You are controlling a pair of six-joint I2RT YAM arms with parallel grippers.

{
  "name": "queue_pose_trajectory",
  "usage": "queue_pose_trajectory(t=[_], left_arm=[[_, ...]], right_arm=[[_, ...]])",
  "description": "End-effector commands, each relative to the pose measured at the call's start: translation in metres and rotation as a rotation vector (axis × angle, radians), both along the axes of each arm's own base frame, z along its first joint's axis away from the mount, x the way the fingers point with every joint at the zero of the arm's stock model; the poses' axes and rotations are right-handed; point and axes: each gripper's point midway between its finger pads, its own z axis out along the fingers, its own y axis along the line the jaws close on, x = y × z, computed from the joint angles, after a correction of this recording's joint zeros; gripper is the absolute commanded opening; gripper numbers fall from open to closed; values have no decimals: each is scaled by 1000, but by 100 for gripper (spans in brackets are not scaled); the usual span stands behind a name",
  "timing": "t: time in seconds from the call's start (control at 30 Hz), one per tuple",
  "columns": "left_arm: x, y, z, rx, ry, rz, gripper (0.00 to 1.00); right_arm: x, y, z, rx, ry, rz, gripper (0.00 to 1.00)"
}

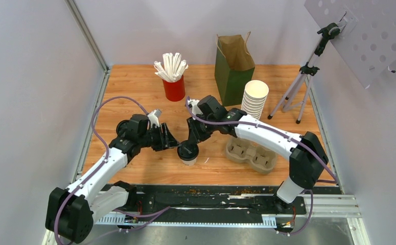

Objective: Pack the takeout coffee

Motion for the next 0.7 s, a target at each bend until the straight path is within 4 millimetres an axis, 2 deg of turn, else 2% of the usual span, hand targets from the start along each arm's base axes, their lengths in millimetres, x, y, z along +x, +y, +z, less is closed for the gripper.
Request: queue_pose_trajectory(t=[0.0, 0.07, 0.13, 0.2, 0.3, 0.37, 0.5, 0.67], left_arm=[[4, 2, 19, 23, -34, -7, 54], [5, 3, 23, 33, -41, -8, 56], [5, 4, 25, 40, -48, -10, 59], [4, 3, 26, 36, -53, -20, 60], [2, 1, 23, 31, -49, -39, 61], [1, 0, 21, 24, -48, -51, 63], [0, -2, 18, 15, -45, -67, 63], [-3, -4, 19, -3, -40, -73, 63]], right_arm=[[3, 6, 62, 98, -95, 32, 21], [1, 2, 74, 110, -118, 30, 26], [2, -5, 75, 90, -133, 9, 36], [2, -15, 69, 50, -125, -32, 43], [-9, -22, 57, 29, -64, -63, 48], [-16, -23, 52, 35, -43, -78, 55], [-27, -21, 44, 54, 0, -97, 61], [-23, -13, 39, 48, -4, -85, 66]])
